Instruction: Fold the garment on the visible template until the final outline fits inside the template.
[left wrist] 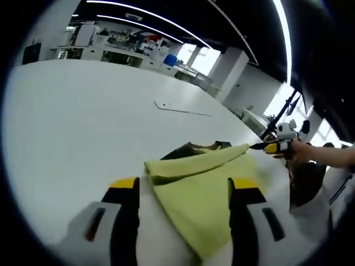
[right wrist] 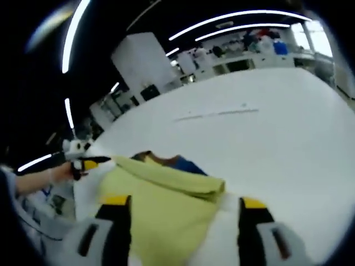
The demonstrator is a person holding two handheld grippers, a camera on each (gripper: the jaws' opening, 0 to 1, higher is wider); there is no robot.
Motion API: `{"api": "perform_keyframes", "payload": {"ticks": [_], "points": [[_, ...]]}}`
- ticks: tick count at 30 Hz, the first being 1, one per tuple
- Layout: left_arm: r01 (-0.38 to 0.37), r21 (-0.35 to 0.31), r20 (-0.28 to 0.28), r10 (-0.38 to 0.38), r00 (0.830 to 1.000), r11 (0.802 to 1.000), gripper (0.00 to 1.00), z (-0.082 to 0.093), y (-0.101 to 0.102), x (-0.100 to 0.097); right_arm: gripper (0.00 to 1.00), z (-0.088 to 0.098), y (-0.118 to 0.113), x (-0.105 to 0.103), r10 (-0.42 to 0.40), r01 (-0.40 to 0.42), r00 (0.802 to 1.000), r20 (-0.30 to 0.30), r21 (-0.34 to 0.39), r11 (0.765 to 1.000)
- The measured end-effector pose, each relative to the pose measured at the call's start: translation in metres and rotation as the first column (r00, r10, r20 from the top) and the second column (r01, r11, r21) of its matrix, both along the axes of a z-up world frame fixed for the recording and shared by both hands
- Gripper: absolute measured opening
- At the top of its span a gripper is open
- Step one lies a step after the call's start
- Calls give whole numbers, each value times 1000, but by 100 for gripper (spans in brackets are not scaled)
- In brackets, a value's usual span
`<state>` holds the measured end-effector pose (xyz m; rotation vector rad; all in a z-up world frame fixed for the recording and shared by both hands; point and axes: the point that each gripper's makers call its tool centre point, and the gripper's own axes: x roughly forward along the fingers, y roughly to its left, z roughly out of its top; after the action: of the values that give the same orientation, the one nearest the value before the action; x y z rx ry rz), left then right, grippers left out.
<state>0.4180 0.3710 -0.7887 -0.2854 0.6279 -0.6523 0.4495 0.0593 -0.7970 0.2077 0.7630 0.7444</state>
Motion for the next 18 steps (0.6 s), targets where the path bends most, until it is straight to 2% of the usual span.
{"api": "perform_keyframes", "payload": {"ticks": [3, 4, 6, 10, 18], "points": [[77, -10, -13, -77, 997, 997, 84, -1, -10, -8, 95, 2, 5, -1, 22, -23, 1000, 11, 20, 1000], [83, -10, -12, -83, 996, 997, 88, 0, -11, -9, 96, 3, 7, -3, 32, -33, 999, 15, 26, 999], [102, -10, -8, -102, 995, 995, 90, 0, -15, -12, 97, 5, 12, -6, 53, -54, 998, 26, 38, 998], [112, -22, -10, -113, 994, 993, 91, -1, -18, -9, 97, 4, 17, -12, 77, -78, 997, 24, 40, 996], [144, -4, -33, -144, 989, 990, 89, -11, -32, -12, 93, 0, 27, -18, 100, -101, 995, 18, 59, 993]]}}
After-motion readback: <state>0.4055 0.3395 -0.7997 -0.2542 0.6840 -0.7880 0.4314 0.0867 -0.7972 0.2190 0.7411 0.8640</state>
